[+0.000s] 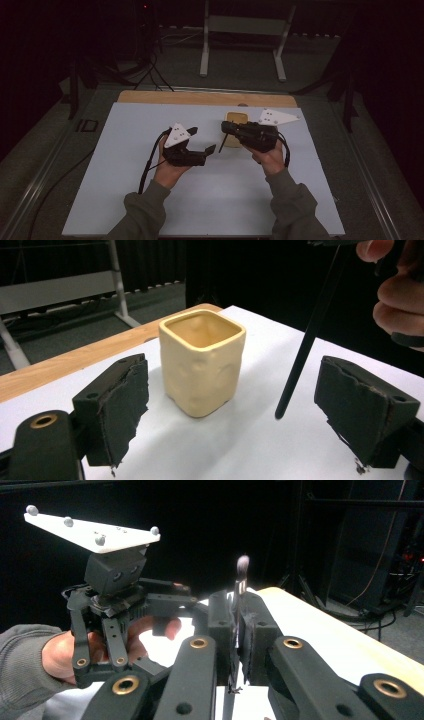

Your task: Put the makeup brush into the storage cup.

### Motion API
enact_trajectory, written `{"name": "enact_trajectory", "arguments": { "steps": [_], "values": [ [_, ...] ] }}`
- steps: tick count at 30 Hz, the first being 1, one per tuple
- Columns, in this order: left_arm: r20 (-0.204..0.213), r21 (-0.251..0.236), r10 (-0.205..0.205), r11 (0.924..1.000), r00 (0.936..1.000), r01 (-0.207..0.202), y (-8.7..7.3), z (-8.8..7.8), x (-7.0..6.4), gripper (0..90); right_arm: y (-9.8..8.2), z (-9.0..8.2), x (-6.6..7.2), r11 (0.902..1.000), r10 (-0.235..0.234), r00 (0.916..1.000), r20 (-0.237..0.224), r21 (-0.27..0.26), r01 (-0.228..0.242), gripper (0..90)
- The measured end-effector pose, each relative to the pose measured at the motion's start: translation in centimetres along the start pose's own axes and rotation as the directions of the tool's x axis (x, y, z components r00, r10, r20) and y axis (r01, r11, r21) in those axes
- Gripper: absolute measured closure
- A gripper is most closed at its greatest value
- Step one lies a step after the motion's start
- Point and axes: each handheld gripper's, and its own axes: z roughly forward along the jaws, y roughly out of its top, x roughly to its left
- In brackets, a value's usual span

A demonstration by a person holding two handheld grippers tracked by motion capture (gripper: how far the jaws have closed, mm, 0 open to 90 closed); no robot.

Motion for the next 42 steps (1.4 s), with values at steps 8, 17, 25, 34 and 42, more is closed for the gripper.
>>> {"name": "enact_trajectory", "arguments": {
  "steps": [8, 17, 25, 34, 42],
  "values": [
    [-0.02, 0.002, -0.028, 0.9996, 0.9994, 0.028, -0.5, -0.9, 1.0, 15.4, 0.2, -0.1, -0.3, 1.0, 0.003, 0.9999, 0.016, -0.005, -0.003, 84.3],
    [-0.044, -0.002, -0.045, 0.999, 0.998, 0.045, -1.1, -1.9, 1.8, 15.3, 0.6, -0.4, -0.7, 1.0, 0.0, 0.9992, 0.04, -0.003, 0.0, 84.3],
    [-0.059, -0.015, -0.054, 0.9985, 0.9968, 0.053, -1.4, -2.9, 2.3, 15.5, 0.7, -0.5, -1.0, 1.0, 0.001, 0.9986, 0.053, -0.01, -0.001, 84.3],
    [-0.058, -0.033, -0.069, 0.9972, 0.9959, 0.068, -1.6, -4.2, 2.7, 15.5, 1.0, -0.6, -1.3, 0.9999, 0.004, 0.9977, 0.068, -0.013, -0.003, 84.3],
    [-0.066, -0.036, -0.083, 0.9961, 0.9944, 0.08, -2.0, -5.4, 3.4, 15.5, 1.1, -0.8, -1.9, 0.9999, 0.006, 0.9961, 0.088, -0.012, -0.005, 84.3]
  ]
}}
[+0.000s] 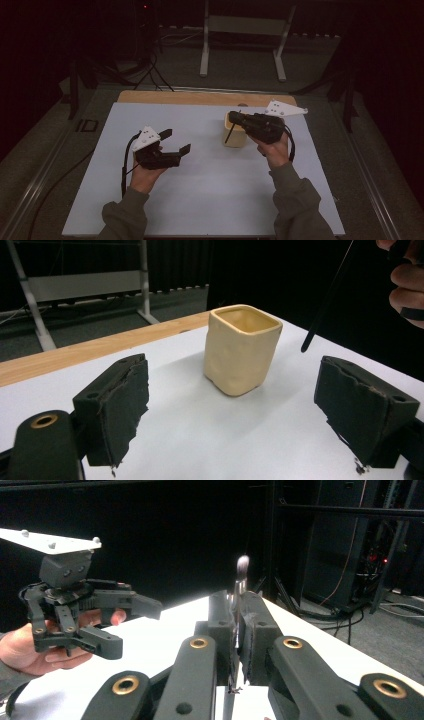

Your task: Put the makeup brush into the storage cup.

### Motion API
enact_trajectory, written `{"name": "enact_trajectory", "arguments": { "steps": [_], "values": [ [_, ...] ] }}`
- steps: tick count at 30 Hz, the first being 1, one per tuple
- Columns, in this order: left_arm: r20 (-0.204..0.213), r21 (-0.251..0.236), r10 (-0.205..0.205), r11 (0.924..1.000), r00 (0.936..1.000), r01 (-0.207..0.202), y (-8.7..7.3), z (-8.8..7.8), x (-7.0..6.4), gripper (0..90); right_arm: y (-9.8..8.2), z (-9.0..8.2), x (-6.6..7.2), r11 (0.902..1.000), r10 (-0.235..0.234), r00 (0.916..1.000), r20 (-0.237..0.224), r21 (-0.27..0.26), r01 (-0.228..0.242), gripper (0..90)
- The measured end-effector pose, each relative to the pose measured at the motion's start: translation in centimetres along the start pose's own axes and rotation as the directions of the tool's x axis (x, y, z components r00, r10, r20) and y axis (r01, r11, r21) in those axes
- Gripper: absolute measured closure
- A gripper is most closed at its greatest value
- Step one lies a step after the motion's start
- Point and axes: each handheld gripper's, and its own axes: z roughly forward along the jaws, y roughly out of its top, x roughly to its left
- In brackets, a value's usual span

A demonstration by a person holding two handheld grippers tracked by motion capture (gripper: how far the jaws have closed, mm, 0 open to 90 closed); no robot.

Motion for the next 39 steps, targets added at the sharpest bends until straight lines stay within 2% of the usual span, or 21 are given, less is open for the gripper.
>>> {"name": "enact_trajectory", "arguments": {
  "steps": [4, 13, 24, 39],
  "values": [
    [-0.008, -0.003, -0.012, 0.9999, 0.9999, 0.012, -0.2, -0.5, 0.4, 15.5, 0.0, -0.1, -0.3, 1.0, 0.005, 0.9999, 0.011, 0.002, -0.005, 84.3],
    [-0.028, 0.013, 0.001, 0.9999, 0.9996, -0.001, -0.6, -1.2, 0.7, 15.5, 0.4, -0.2, -0.8, 0.9999, 0.01, 0.9995, 0.031, -0.005, -0.01, 84.3],
    [-0.039, 0.024, -0.004, 0.9997, 0.9992, 0.005, -1.1, -1.6, 0.9, 15.5, 0.9, -0.5, -1.3, 0.9999, 0.01, 0.9985, 0.054, -0.01, -0.009, 84.3],
    [-0.058, 0.031, -0.002, 0.9995, 0.9983, 0.004, -1.5, -2.1, 1.2, 15.5, 1.1, -0.9, -2.3, 0.9996, 0.024, 0.9933, 0.113, -0.018, -0.022, 84.3]
  ]
}}
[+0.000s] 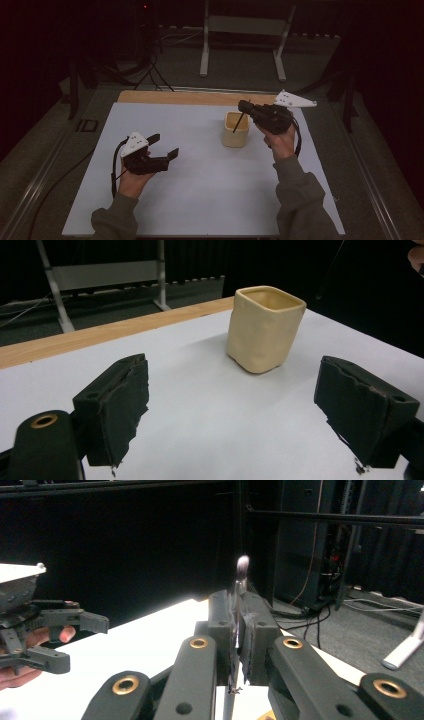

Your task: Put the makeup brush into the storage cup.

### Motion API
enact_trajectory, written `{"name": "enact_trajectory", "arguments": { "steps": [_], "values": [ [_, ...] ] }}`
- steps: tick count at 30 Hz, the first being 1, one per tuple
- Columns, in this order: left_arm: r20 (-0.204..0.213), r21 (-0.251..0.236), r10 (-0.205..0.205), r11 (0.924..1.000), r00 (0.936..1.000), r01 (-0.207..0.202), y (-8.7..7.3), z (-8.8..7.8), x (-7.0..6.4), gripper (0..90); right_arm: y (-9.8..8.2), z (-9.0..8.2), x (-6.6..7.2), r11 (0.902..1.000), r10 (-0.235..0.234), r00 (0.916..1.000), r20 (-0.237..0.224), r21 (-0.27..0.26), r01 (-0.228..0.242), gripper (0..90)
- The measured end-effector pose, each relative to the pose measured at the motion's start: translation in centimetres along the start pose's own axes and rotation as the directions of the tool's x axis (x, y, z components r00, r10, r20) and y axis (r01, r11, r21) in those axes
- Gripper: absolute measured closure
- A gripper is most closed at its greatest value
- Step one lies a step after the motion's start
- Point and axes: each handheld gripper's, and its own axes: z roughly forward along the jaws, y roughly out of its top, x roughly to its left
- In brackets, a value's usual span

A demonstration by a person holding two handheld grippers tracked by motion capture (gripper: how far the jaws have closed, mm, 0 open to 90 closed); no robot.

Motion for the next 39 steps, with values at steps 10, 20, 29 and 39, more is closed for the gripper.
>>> {"name": "enact_trajectory", "arguments": {
  "steps": [10, 20, 29, 39],
  "values": [
    [-0.01, 0.004, 0.002, 1.0, 0.9999, -0.002, -0.1, -0.2, 0.2, 15.5, -0.2, -0.3, -1.2, 0.9999, 0.009, 0.9974, 0.071, 0.011, -0.009, 84.3],
    [-0.016, 0.005, 0.001, 1.0, 0.9999, -0.001, -0.1, -0.3, 0.4, 15.5, -0.3, -0.4, -2.0, 0.9997, 0.014, 0.9926, 0.12, 0.019, -0.016, 84.4],
    [-0.019, 0.001, -0.003, 1.0, 0.9998, 0.003, -0.2, -0.3, 0.5, 15.5, -0.4, -0.2, -2.5, 0.9994, 0.011, 0.9868, 0.161, 0.029, -0.016, 84.4],
    [-0.021, 0.0, -0.005, 1.0, 0.9998, 0.005, -0.2, -0.4, 0.5, 15.5, -0.6, 0.3, -3.0, 0.9989, 0.022, 0.9811, 0.192, 0.037, -0.03, 84.4]
  ]
}}
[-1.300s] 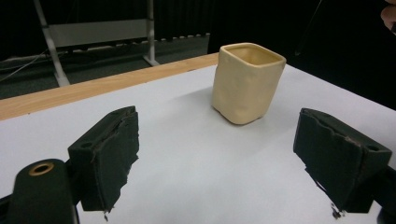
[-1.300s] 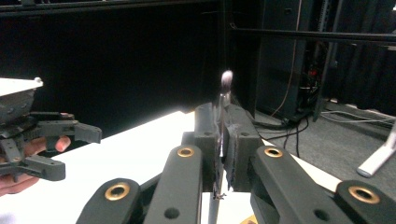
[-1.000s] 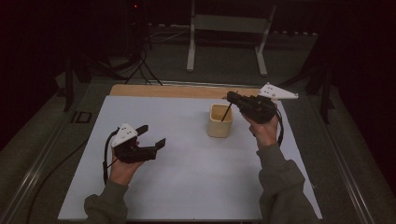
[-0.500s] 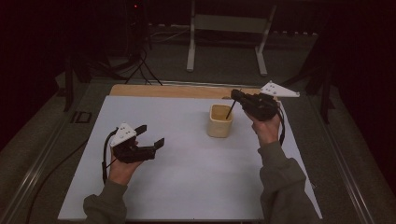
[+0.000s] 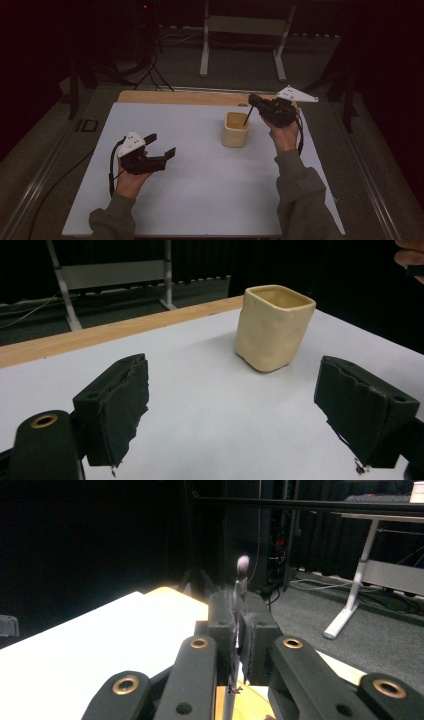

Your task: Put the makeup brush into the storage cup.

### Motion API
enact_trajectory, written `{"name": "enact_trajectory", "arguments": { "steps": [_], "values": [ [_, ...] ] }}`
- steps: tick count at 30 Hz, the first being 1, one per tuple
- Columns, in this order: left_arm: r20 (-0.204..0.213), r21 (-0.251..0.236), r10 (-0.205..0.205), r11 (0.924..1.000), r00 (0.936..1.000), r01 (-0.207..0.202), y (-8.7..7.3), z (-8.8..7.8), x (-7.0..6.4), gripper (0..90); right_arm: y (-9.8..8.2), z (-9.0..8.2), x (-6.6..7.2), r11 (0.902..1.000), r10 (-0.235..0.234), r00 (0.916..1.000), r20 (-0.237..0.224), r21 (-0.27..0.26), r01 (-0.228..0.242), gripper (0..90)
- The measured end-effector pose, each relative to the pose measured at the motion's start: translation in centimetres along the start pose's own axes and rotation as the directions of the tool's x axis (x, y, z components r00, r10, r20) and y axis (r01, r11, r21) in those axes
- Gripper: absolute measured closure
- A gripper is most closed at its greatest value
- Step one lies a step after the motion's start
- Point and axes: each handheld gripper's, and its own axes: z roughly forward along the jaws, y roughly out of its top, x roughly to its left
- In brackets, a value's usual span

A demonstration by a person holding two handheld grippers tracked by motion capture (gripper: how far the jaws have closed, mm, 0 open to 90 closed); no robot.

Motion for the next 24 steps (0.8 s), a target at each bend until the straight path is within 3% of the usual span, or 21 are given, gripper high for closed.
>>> {"name": "enact_trajectory", "arguments": {
  "steps": [24],
  "values": [
    [-0.002, 0.0, -0.002, 1.0, 1.0, 0.002, 0.0, 0.0, 0.1, 15.5, -0.7, 1.4, 0.1, 0.9994, 0.002, 0.9999, 0.01, 0.033, -0.003, 84.3]
  ]
}}
